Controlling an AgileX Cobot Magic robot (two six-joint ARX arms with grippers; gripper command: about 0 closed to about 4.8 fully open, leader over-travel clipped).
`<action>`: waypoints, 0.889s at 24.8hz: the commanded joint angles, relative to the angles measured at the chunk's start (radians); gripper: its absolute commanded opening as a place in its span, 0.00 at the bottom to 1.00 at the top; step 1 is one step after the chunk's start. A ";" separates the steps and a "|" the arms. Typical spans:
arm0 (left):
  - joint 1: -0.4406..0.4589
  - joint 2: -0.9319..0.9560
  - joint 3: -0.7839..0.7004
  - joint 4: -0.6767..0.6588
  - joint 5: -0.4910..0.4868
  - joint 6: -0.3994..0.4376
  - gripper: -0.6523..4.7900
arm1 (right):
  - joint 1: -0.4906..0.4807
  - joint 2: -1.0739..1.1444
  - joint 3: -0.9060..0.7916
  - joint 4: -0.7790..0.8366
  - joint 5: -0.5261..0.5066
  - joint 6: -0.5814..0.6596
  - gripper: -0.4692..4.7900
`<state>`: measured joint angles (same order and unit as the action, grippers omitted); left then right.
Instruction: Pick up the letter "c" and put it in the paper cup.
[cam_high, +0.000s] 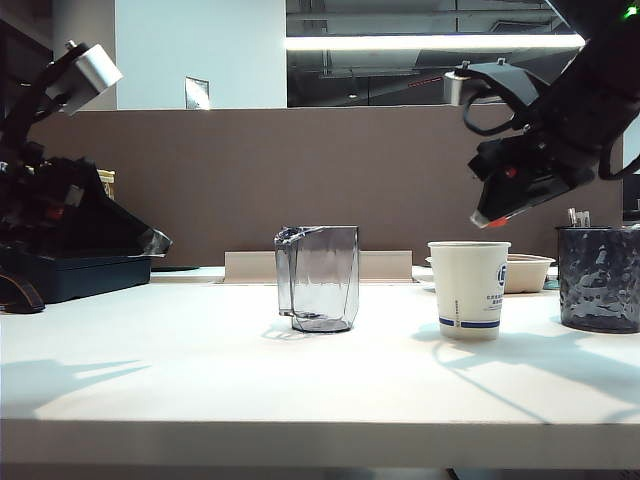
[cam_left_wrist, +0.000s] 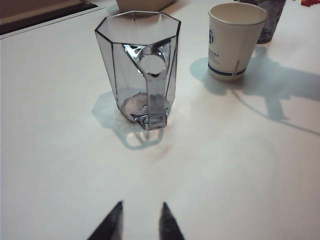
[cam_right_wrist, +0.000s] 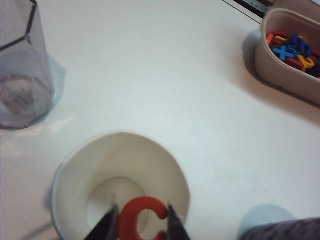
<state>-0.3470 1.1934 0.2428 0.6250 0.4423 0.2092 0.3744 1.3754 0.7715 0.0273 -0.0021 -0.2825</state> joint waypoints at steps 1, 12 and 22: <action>-0.001 -0.002 0.003 0.013 0.004 0.000 0.28 | 0.002 0.036 0.012 0.067 -0.030 -0.002 0.31; -0.001 -0.002 0.003 0.012 0.004 0.000 0.28 | 0.002 0.124 0.079 0.066 -0.045 0.002 0.32; -0.001 -0.002 0.003 0.012 0.004 0.000 0.28 | 0.002 0.124 0.079 0.045 -0.045 0.028 0.43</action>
<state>-0.3470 1.1934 0.2428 0.6250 0.4423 0.2092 0.3752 1.5028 0.8459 0.0658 -0.0452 -0.2646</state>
